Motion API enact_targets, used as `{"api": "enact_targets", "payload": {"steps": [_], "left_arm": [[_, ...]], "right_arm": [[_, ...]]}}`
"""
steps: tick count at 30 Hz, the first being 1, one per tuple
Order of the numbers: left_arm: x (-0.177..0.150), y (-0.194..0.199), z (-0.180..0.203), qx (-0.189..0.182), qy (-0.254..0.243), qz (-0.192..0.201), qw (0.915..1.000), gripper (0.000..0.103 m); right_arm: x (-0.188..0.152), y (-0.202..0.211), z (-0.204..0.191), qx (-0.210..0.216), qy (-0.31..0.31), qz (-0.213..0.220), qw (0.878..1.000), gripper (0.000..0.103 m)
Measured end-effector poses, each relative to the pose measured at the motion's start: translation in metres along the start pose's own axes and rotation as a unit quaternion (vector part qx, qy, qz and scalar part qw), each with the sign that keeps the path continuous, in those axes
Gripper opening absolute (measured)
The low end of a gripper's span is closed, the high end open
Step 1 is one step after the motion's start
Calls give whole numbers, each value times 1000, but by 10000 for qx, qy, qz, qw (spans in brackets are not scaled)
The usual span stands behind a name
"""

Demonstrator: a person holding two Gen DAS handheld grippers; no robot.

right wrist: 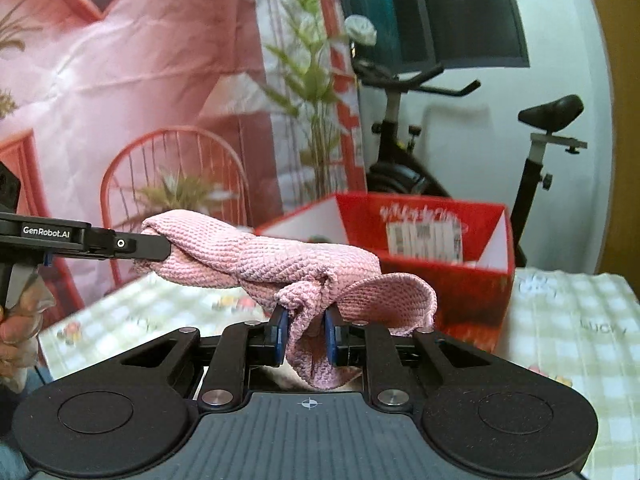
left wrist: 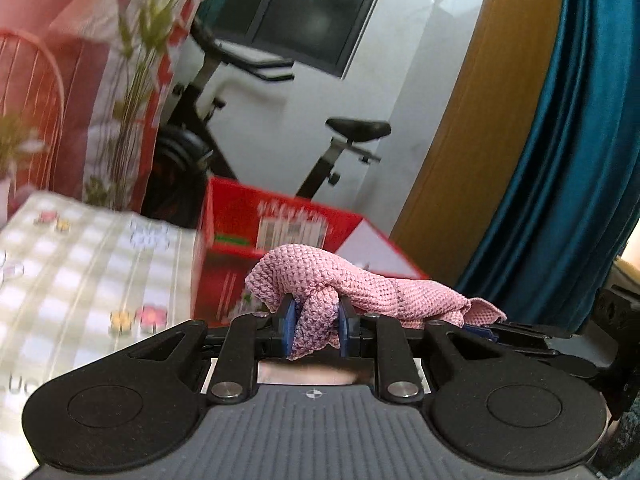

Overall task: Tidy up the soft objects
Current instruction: 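Lift the pink towel with both grippers over the red box, then lower the pink towel into the box and open both grippers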

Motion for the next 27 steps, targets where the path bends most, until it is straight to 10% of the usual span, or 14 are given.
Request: {"api": "enact_targets", "payload": {"steps": [19, 27], "left_arm": [[71, -52, -10, 72, -268, 204, 9994, 23], [99, -143, -37, 607, -165, -176, 9979, 23]], "right_arm": [[77, -35, 29, -368, -319, 485, 9976, 17], [124, -126, 82, -1026, -771, 230, 9915, 17]]}}
Point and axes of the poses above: each gripper's, at about its wrist camera, not at the fingertips, and y roughly against the way its jaws point, z to its right, x to its top, the point moved 8 cm from there along -y, roughly the way its jaws point, and after that the axes turned 12 degrees about -y, right-handed, at the moved point
